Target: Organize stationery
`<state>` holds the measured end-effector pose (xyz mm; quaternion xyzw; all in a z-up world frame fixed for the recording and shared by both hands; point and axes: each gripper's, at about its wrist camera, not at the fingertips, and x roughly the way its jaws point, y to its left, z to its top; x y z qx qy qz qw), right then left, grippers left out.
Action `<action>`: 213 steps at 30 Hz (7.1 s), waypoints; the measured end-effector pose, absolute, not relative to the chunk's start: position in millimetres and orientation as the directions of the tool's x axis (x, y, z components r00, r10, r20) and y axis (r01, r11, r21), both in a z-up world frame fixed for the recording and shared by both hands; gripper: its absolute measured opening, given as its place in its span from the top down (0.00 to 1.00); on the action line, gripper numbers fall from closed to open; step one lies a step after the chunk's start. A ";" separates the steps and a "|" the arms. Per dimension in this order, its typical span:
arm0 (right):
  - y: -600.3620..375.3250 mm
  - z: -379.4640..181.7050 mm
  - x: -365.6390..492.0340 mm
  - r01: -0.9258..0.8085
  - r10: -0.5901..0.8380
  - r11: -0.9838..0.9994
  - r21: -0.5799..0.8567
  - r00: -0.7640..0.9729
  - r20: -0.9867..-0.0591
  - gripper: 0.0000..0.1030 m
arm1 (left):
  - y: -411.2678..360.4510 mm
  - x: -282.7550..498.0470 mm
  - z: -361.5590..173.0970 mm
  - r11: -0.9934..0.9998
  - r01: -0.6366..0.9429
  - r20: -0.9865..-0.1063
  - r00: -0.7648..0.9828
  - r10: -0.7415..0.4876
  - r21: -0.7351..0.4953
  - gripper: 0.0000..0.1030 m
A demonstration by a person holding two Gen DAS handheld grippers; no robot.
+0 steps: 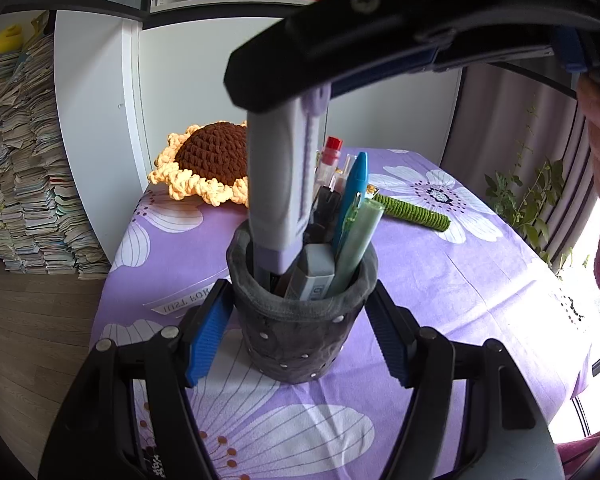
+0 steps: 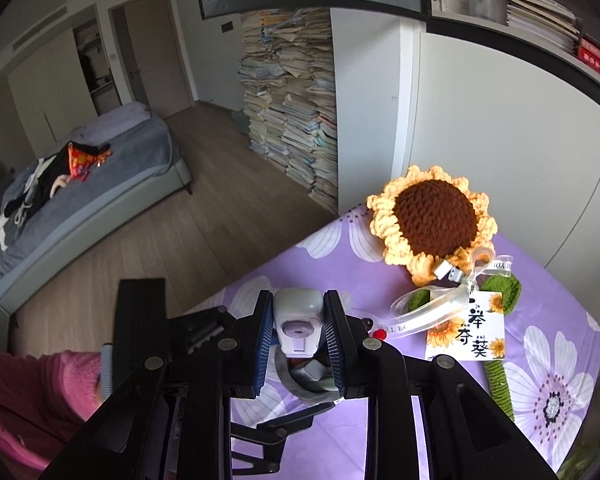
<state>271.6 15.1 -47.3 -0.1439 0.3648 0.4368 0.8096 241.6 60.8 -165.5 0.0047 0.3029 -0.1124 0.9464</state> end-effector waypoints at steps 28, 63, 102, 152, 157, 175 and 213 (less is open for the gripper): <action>8.4 -56.5 284.4 -0.782 0.633 0.601 0.163 0.341 -0.695 0.74 | 59.7 242.4 -166.6 0.974 0.214 -0.571 0.792 -0.216 -0.071 0.34; -41.8 -65.5 286.7 -0.685 0.614 0.691 0.230 0.389 -0.687 0.74 | 61.9 241.6 -165.2 0.978 0.199 -0.564 0.802 -0.197 -0.060 0.26; -173.4 -135.6 230.7 -0.254 0.302 0.952 0.171 0.678 -0.671 0.56 | 45.9 254.4 -163.4 0.993 0.114 -0.561 0.820 -0.112 -0.032 0.33; -234.3 -159.1 230.8 -0.145 0.298 0.951 0.274 0.670 -0.680 0.56 | -41.0 293.4 -163.7 0.978 0.206 -0.553 0.810 -0.195 -0.044 0.33; -230.1 -157.6 228.9 -0.151 0.296 0.952 0.266 0.669 -0.681 0.56 | -39.5 292.9 -163.3 0.975 0.218 -0.560 0.802 -0.208 -0.050 0.31; -213.8 -145.9 221.6 -0.157 0.253 0.967 0.200 0.680 -0.688 0.56 | -31.5 278.9 -153.2 0.971 0.238 -0.552 0.812 -0.191 0.013 0.05; -178.1 35.6 27.5 -0.084 0.089 0.996 0.031 0.972 -0.220 0.13 | -8.7 60.9 -11.0 0.993 0.111 -0.176 0.979 -0.102 0.041 0.01</action>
